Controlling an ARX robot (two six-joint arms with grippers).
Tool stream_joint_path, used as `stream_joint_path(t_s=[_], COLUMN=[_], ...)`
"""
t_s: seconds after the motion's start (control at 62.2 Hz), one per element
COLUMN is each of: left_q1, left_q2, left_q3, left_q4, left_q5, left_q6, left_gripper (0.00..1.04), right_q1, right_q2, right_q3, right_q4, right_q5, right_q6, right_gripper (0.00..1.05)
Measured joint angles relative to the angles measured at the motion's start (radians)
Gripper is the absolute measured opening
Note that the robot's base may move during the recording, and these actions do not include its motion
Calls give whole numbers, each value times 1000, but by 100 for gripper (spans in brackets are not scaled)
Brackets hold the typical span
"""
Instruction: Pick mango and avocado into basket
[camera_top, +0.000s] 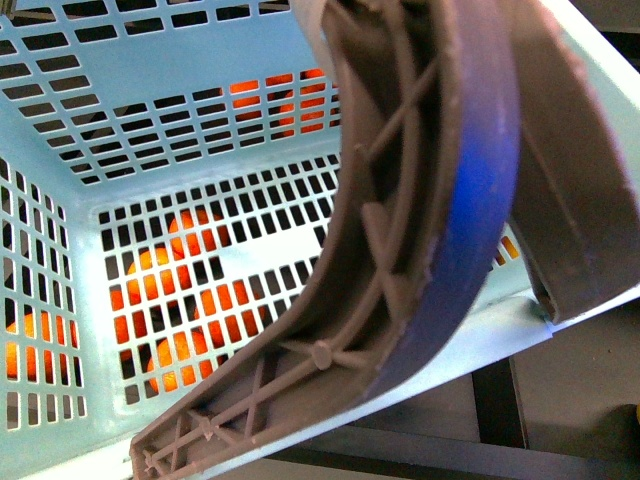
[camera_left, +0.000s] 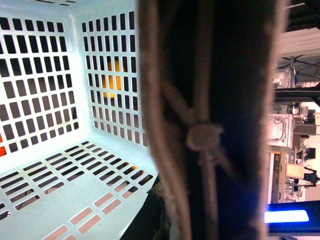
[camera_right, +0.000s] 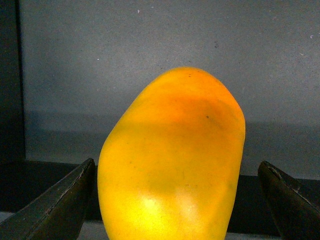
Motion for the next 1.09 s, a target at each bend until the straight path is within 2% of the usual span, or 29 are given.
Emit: stream_joint_path(t_s=[0.53,0.9,1.093], left_q1=[0,0,0], left_q2=[0,0,0], left_q3=[0,0,0], left_q4=[0,0,0], left_q5=[0,0,0], left_q6=[0,0,0], left_gripper=[4,4,4], right_q1=[12,21,21], right_q2=[36,40,40], right_q3=[25,31,30], right_q4=[-2,-3,-3], right_q5=[8,9,9], right_q6=[8,9,9], right_gripper=[95,60,57])
